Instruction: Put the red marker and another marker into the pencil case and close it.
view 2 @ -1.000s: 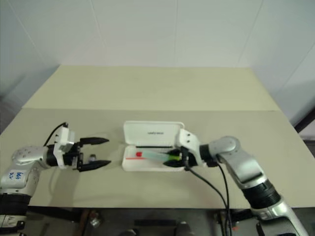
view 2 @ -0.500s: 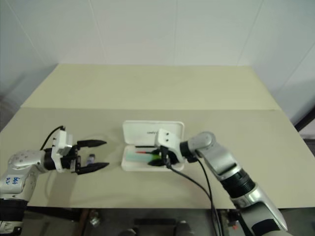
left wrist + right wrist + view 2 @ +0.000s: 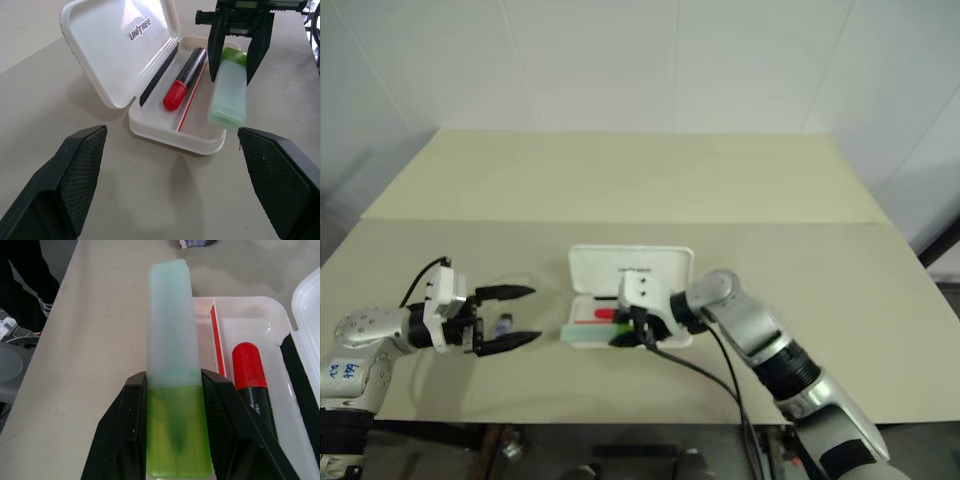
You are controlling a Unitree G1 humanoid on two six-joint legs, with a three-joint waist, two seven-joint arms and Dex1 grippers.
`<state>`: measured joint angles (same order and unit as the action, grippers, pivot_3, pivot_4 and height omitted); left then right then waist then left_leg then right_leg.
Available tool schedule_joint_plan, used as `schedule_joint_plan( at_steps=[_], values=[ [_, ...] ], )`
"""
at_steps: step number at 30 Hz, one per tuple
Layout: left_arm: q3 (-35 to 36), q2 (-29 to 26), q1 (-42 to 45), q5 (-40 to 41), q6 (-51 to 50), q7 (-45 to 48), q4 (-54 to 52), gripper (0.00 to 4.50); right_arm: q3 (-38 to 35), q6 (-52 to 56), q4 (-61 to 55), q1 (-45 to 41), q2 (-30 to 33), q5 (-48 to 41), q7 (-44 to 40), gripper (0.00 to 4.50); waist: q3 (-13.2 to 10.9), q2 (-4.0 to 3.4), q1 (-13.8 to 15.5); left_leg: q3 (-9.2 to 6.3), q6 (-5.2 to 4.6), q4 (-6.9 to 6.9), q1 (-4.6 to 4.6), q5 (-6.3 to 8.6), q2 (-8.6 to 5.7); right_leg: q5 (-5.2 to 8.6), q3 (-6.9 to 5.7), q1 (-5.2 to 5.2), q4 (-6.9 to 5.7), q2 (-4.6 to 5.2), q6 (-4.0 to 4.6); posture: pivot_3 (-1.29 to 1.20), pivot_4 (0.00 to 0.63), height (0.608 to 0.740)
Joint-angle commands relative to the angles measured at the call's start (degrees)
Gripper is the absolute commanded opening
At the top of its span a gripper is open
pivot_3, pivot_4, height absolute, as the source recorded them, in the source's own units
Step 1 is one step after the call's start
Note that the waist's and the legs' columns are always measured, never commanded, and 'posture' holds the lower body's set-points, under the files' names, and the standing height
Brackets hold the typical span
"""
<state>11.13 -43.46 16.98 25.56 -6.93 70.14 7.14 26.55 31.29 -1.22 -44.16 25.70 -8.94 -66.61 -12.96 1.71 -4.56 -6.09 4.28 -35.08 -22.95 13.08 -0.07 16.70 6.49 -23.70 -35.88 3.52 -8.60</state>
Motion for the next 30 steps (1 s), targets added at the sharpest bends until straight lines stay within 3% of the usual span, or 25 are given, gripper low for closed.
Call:
schedule_joint_plan(
  at_steps=[1, 18, 27, 28, 30],
  values=[
    [1.5, -0.5, -0.2, 1.2, 0.2, -0.4, -2.0, 4.50, -0.4, -1.2, 0.0, -1.1, -0.5, 0.3, -0.1, 1.22, 0.0, 0.00, 0.0, 0.00, 0.00, 0.00, 0.00, 0.00, 0.00, 0.00, 0.00, 0.00, 0.00, 0.00, 0.00, 0.00, 0.150, 0.740],
    [0.8, 0.4, 0.9, 1.1, 0.6, -1.0, -1.5, 4.50, -1.9, -1.5, 2.2, -2.7, -0.2, 0.6, 0.0, 1.22, 0.0, 0.00, -0.1, -0.01, 0.00, 0.00, 0.00, 0.00, 0.00, 0.00, -0.01, -0.01, -0.02, -0.01, 0.00, 0.00, 0.150, 0.740],
    [0.8, 0.6, 1.2, 0.9, 0.7, -0.9, -1.1, 4.50, -3.1, -0.7, 0.9, -3.2, -0.3, -0.3, 0.7, 4.24, 0.0, 0.00, -0.1, -0.01, 0.00, 0.00, 0.00, 0.00, 0.00, 0.00, -0.01, -0.01, -0.02, -0.01, 0.00, 0.00, 0.150, 0.740],
    [0.8, 0.7, 1.3, 0.9, 0.7, -0.9, -1.0, 4.50, -3.4, -0.6, 0.7, -3.4, -0.5, -0.6, 0.8, 4.48, 0.0, 0.00, -0.1, -0.02, 0.00, 0.00, 0.00, 0.00, 0.00, 0.00, -0.01, -0.01, -0.02, -0.01, 0.00, 0.00, 0.150, 0.740],
    [0.7, 0.7, 1.4, 0.9, 0.7, -0.9, -1.0, 4.50, -4.1, 0.2, -0.2, -3.7, -0.7, -1.4, 0.8, 4.48, 0.0, 0.00, -0.1, -0.02, 0.00, 0.00, 0.00, 0.00, 0.00, 0.00, -0.01, -0.01, -0.02, -0.01, 0.00, 0.00, 0.150, 0.740]
  ],
)
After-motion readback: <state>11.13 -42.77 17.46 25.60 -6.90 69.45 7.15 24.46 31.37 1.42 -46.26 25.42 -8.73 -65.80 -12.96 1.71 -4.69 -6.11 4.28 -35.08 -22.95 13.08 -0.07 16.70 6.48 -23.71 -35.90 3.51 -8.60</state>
